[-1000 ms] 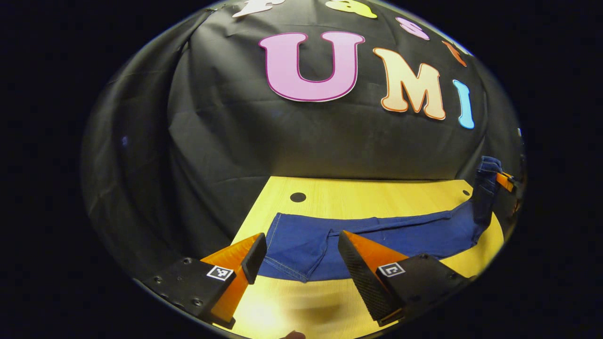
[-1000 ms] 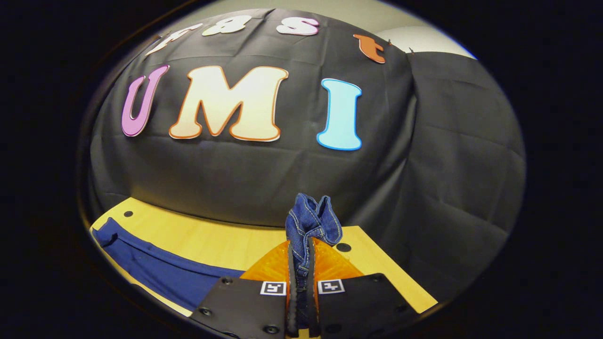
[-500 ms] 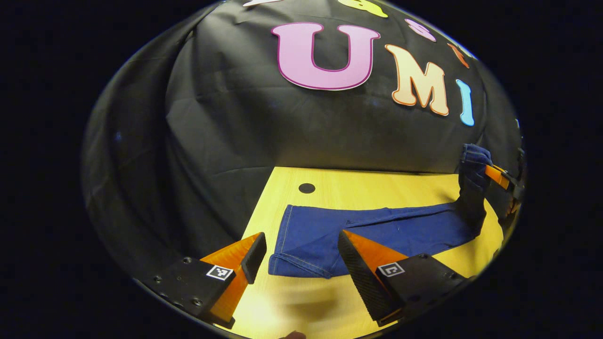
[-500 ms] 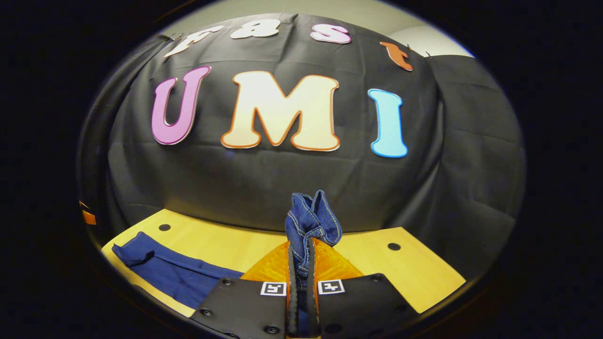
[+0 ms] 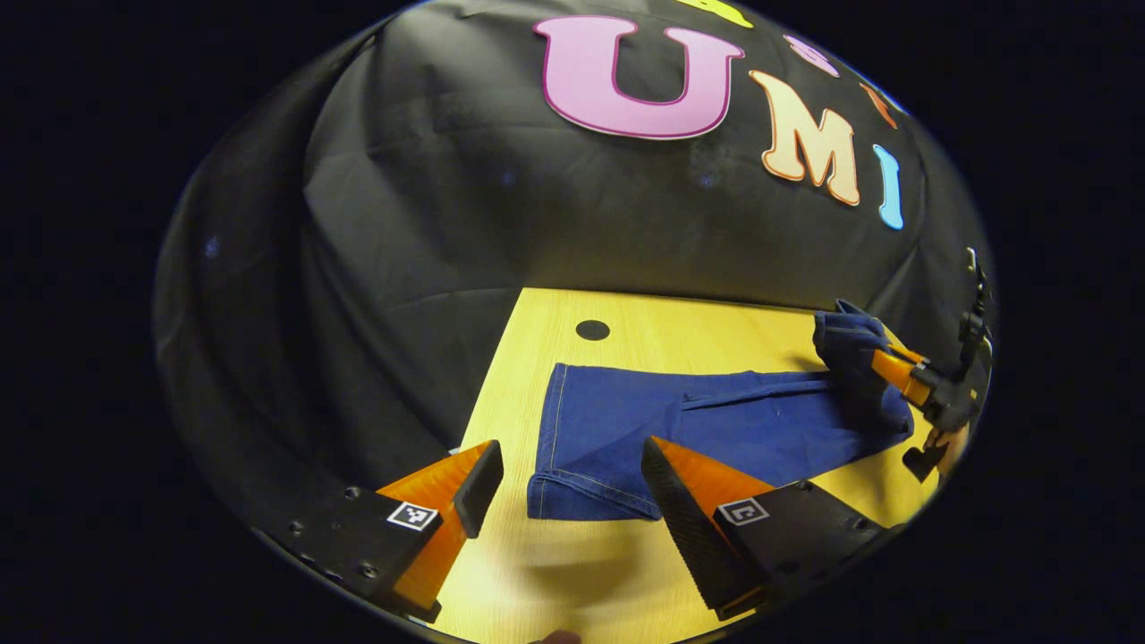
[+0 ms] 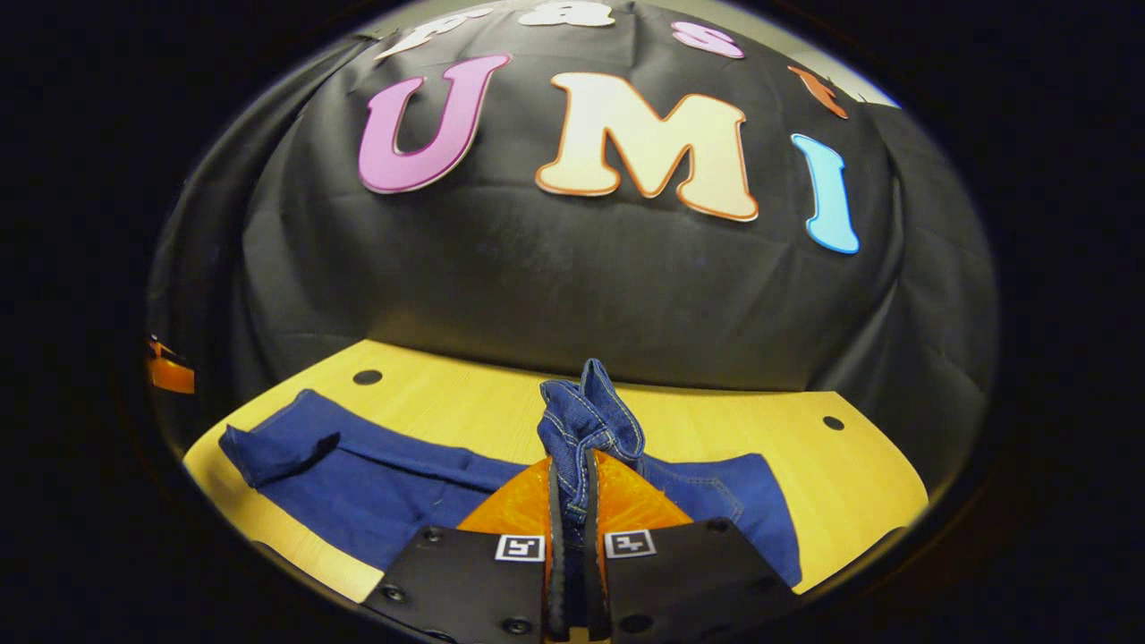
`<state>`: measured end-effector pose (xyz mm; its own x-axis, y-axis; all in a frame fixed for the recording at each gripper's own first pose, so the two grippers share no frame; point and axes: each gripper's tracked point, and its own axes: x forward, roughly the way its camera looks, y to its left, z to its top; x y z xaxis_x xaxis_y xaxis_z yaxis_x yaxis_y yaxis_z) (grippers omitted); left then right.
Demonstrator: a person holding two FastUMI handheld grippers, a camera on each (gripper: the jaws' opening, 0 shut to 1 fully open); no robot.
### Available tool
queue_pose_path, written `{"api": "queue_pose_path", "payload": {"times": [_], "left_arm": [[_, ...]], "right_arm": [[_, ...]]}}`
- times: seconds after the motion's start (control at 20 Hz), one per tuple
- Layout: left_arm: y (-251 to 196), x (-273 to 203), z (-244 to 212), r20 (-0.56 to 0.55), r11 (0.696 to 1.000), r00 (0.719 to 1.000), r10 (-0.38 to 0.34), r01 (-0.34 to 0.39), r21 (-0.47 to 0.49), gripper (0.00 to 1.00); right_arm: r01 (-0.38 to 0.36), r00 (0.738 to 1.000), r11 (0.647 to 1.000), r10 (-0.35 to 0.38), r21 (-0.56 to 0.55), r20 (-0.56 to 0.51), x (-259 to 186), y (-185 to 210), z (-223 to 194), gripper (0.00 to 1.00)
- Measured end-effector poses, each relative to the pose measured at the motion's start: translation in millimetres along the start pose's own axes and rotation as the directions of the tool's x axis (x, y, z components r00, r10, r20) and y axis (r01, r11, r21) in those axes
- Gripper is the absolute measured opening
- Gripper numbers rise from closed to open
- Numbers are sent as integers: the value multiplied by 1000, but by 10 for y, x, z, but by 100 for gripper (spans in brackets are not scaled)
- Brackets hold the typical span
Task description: Grasp the waist and the cuffs of the jeans and fold them to make the two legs overlap; first hold the waist and fold one-third of the jeans toward the cuffs, then hold the cuffs and fold the remaining one-third in the same direction to finish folding.
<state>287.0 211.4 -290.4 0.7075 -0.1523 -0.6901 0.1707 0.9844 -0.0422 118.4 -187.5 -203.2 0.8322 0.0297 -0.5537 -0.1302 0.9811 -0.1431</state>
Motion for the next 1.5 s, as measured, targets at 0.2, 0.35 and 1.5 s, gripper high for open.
{"api": "queue_pose_path", "payload": {"times": [0.2, 0.35, 1.5], "left_arm": [[72, 250, -159, -44, 1000, 999, -21, 21, -16, 95], [101, 497, -323, -100, 999, 994, -46, 44, -15, 94], [-250, 932, -768, -357, 994, 934, 27, 13, 108, 0]], "right_arm": [[-139, 984, 989, 144, 49, -107, 84, 196, -160, 33], [-123, 988, 992, 122, -4, -96, -99, 188, -139, 92], [-3, 994, 993, 15, 114, -107, -815, -1006, -179, 99]]}}
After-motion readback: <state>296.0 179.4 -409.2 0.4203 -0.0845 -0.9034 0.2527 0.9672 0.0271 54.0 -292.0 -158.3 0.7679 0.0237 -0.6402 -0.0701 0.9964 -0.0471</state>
